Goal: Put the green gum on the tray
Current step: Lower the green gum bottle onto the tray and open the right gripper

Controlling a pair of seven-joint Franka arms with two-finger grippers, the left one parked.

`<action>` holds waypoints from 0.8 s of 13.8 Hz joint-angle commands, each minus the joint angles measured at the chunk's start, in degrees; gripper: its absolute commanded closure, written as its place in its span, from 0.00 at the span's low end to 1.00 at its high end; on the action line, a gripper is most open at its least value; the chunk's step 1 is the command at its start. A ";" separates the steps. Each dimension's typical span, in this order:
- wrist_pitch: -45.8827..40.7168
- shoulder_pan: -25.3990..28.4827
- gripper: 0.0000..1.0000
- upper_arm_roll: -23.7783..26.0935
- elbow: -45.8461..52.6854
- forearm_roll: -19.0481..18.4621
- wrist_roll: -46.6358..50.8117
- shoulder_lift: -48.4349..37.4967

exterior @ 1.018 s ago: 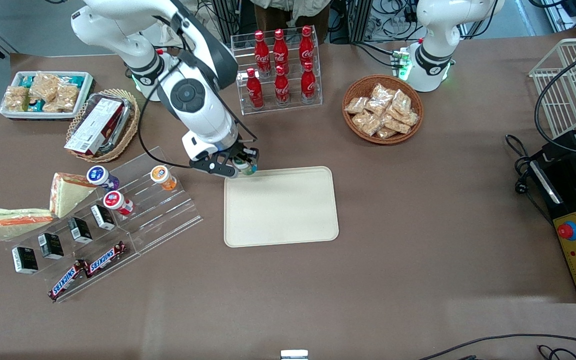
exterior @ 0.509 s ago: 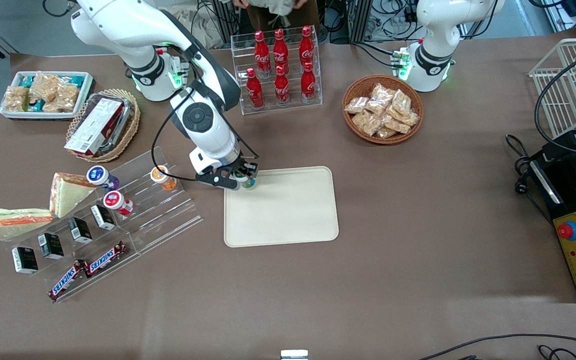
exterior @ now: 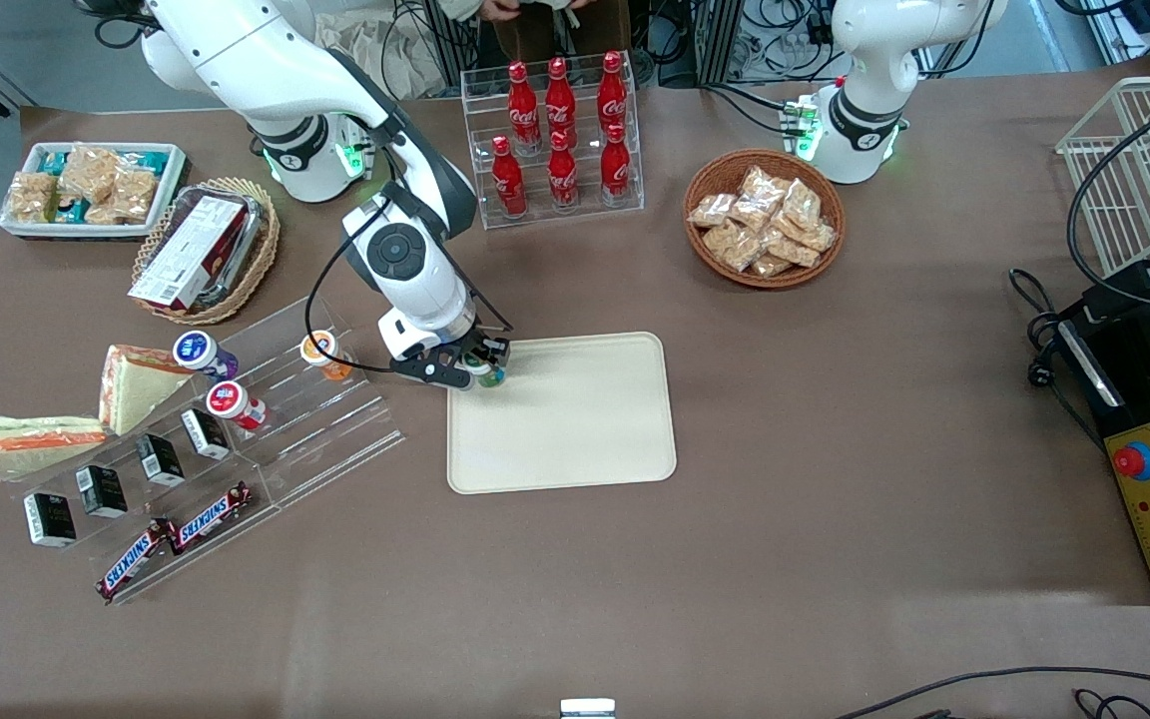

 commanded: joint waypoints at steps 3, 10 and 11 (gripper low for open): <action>1.52 -0.16 0.01 -0.92 -0.26 -1.84 1.18 0.46; -6.53 -0.07 0.01 -0.83 3.33 -2.01 0.39 -5.93; -10.22 0.19 0.01 -0.74 5.00 -2.01 0.31 -7.95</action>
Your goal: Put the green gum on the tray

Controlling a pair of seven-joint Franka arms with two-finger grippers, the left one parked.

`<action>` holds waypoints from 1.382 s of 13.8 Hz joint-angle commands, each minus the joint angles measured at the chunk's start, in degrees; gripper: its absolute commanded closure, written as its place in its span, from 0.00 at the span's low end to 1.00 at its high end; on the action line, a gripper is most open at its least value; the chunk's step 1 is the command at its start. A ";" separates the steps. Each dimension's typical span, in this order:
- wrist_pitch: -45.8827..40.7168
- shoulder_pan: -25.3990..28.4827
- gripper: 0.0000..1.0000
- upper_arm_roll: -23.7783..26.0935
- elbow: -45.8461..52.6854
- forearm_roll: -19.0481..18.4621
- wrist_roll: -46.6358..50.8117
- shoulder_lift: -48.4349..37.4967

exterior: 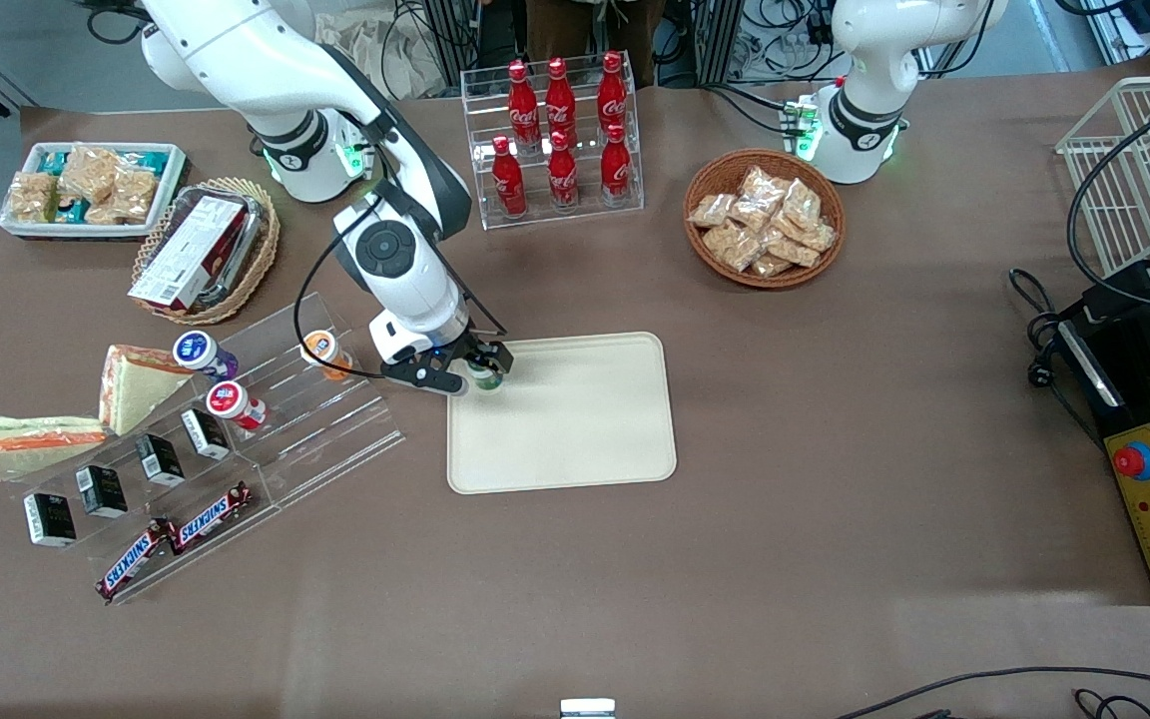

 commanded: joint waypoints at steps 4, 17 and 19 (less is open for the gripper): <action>-22.68 0.34 0.01 0.96 12.04 -3.39 -1.16 -12.24; -52.44 -16.63 0.01 -9.46 33.88 -0.75 -44.64 -19.28; -52.44 -16.54 0.01 -15.09 33.79 1.09 -51.06 -18.85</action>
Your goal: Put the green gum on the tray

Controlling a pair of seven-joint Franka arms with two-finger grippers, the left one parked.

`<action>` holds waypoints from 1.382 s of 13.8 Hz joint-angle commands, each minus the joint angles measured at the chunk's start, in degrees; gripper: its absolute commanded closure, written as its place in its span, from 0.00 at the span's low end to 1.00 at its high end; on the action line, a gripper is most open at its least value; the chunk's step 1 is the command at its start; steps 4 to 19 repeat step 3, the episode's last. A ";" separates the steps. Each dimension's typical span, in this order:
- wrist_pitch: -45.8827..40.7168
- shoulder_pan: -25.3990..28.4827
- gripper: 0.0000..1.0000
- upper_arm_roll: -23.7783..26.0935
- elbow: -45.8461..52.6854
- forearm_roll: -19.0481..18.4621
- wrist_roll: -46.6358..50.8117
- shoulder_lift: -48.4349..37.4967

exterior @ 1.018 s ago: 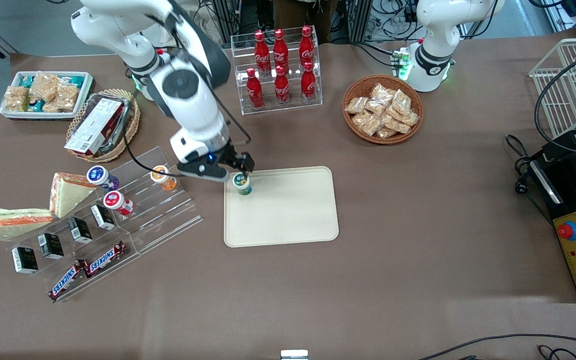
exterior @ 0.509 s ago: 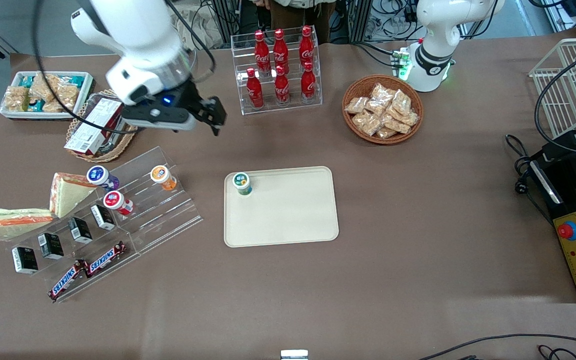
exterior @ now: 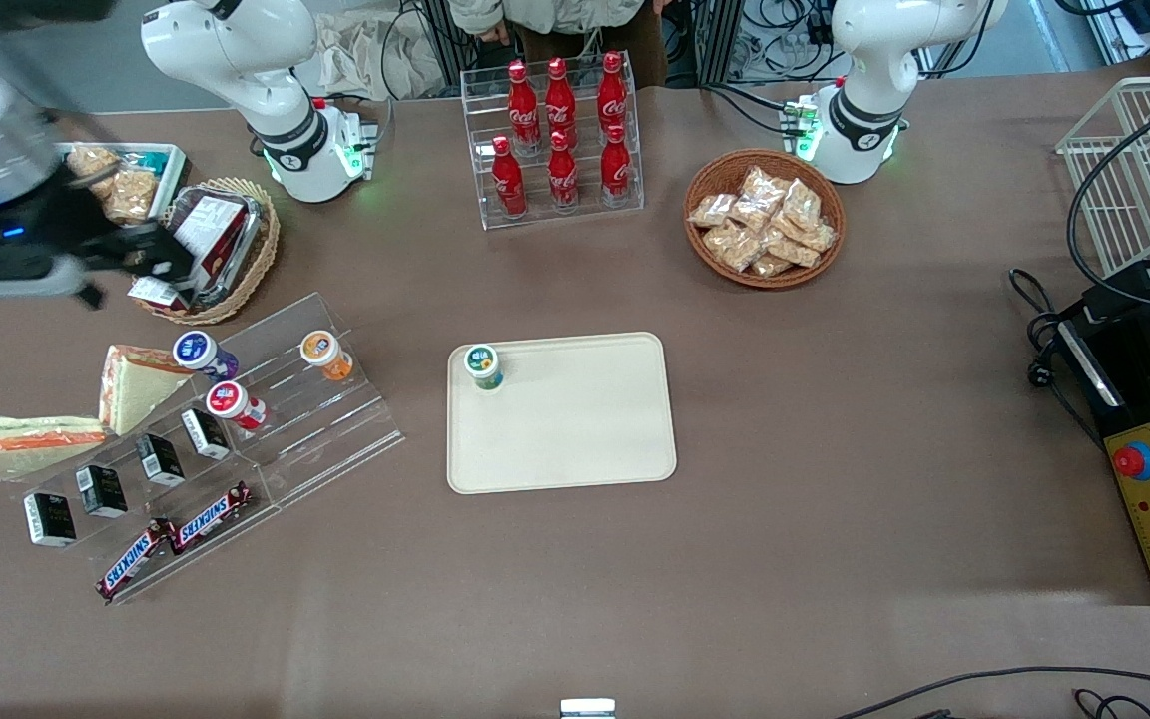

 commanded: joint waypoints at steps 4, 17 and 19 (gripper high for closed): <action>-0.44 0.47 0.01 -7.06 0.31 3.65 -8.34 1.34; -0.44 0.47 0.01 -7.06 0.31 3.65 -8.34 1.34; -0.44 0.47 0.01 -7.06 0.31 3.65 -8.34 1.34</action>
